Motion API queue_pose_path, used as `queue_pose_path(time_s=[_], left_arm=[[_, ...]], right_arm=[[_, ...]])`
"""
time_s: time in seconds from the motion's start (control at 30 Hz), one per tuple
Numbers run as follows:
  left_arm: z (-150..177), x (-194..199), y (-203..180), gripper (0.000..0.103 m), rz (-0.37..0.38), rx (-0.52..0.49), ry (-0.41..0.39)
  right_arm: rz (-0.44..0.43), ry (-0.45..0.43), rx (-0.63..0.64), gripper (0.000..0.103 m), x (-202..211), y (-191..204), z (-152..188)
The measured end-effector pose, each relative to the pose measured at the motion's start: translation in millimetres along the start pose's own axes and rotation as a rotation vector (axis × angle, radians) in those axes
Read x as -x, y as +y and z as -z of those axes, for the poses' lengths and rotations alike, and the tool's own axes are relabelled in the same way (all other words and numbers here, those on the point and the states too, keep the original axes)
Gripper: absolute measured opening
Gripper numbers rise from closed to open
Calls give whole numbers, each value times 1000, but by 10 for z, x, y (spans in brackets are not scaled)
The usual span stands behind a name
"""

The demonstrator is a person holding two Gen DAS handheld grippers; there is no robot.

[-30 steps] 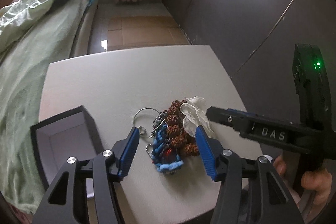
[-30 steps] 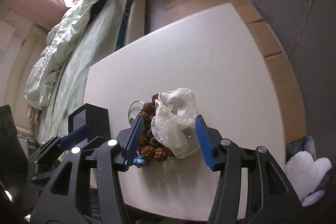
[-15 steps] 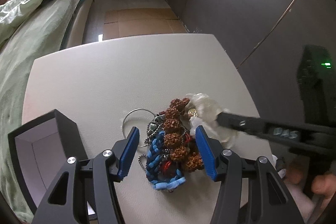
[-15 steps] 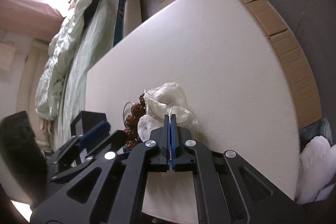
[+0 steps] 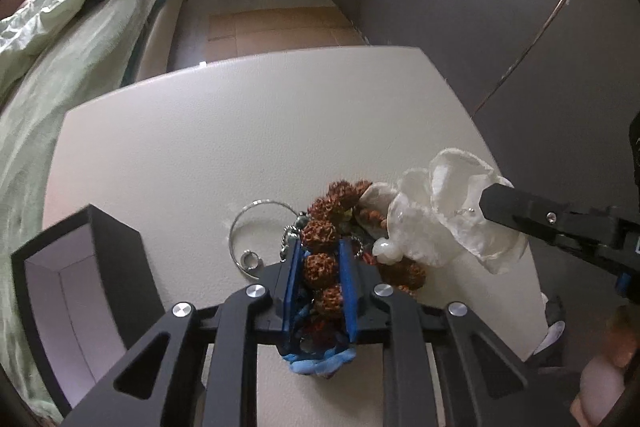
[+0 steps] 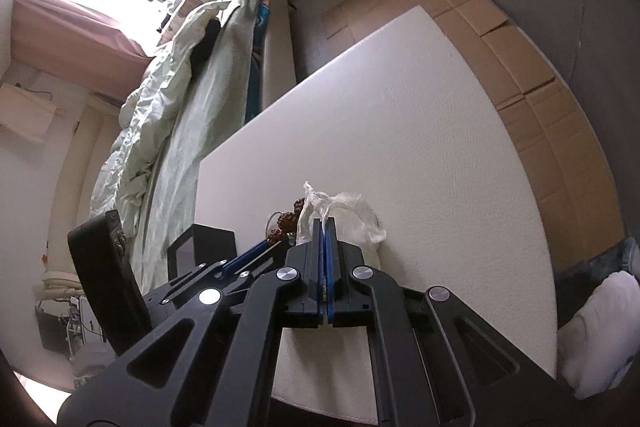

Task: Organize jewelry
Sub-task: 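Grasp the brown bead bracelet with the left tool and drop it into the black box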

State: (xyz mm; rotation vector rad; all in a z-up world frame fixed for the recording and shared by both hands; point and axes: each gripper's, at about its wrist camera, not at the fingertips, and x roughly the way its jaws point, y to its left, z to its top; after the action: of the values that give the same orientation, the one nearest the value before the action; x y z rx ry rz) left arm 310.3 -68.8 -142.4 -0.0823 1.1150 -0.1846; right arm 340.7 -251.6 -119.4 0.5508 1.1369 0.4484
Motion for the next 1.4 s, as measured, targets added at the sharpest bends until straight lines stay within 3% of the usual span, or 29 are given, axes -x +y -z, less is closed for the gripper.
queue_pose_path(time_s=[0.37,0.9,1.17,1.4], left_arm=[[-84,603,42,17,78,17,-108],[-89,1684,516,17,8,46,-276],[56,1860,890,17,-50,96,-284],[254,1588,1183,17,-29,142,-215]], right_arm=[[-132,-109,50,3,231,254,-4],[-281,-175,151,3,286,943,179],[-308,-146,195,3,108,1265,319],[-287,-112,230,3,-81,1469,436]])
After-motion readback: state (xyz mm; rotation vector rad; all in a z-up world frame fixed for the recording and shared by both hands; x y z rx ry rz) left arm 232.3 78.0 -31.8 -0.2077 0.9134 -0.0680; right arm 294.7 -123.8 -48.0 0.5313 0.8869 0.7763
